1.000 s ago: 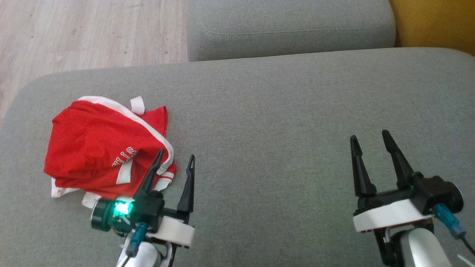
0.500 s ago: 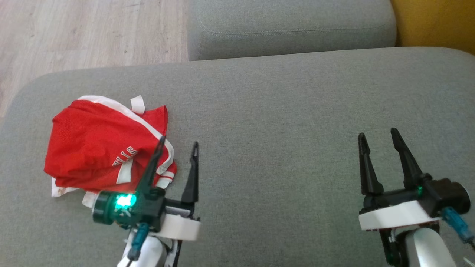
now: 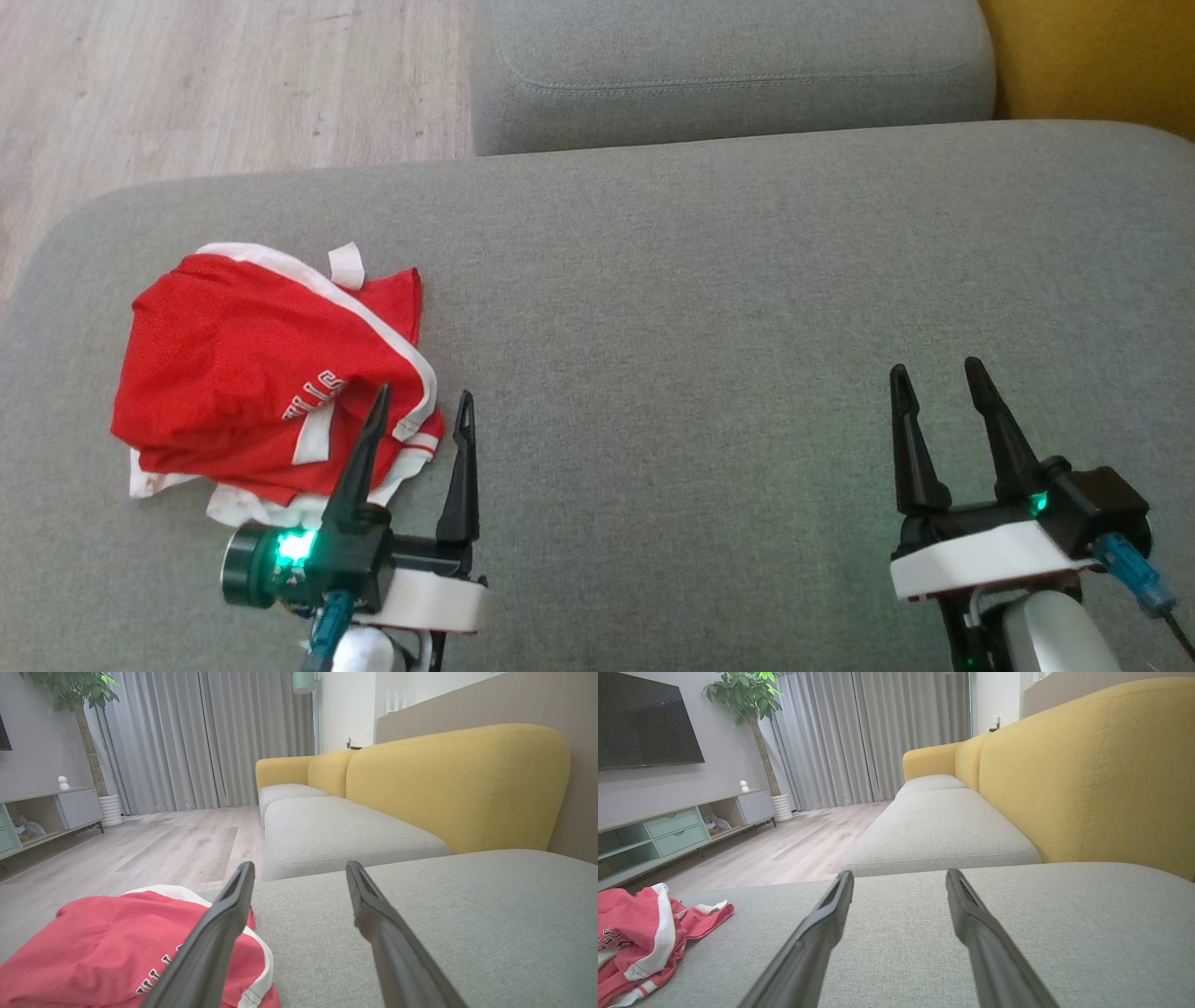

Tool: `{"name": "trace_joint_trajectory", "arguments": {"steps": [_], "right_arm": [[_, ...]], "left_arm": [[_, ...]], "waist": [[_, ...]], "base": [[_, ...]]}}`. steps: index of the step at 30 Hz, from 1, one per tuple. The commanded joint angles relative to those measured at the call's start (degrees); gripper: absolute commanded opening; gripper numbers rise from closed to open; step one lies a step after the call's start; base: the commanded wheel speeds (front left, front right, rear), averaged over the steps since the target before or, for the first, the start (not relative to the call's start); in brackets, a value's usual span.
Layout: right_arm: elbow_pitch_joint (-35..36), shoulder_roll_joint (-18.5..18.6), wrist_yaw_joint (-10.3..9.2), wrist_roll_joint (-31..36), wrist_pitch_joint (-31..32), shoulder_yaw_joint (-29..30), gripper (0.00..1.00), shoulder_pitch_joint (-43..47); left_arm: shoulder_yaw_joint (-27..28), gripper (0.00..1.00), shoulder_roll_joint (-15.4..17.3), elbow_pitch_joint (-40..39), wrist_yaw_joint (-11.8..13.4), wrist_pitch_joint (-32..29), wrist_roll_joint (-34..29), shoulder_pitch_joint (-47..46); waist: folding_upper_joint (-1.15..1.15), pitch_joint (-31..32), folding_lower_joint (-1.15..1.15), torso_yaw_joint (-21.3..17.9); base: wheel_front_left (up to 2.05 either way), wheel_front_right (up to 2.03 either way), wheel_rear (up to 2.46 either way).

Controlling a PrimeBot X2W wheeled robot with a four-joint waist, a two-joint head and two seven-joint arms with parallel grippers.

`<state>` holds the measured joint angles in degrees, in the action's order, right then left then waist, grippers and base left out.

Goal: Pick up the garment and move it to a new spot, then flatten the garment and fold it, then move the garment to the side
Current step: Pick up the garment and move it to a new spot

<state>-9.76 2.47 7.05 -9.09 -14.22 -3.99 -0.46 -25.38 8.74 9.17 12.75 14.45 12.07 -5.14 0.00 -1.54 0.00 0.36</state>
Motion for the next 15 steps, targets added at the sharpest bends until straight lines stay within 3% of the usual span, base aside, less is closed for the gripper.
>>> {"name": "trace_joint_trajectory", "arguments": {"steps": [1, 15], "right_arm": [[1.6, 0.4, 0.44, -0.4, -0.8, -1.6, 1.00, -1.8], [1.4, 0.4, 0.44, -1.7, -0.8, -2.5, 1.00, -1.9]], "left_arm": [[2.8, 1.00, -0.2, -1.4, -0.4, 0.5, -0.2, -1.5], [7.4, 1.00, -2.8, -0.5, -3.3, 0.5, -2.8, -0.7]], "waist": [[0.00, 0.0, 0.00, 0.0], [0.00, 0.2, 0.00, 2.2]], "base": [[0.00, 0.00, 0.00], [0.00, 0.00, 0.00]]}}
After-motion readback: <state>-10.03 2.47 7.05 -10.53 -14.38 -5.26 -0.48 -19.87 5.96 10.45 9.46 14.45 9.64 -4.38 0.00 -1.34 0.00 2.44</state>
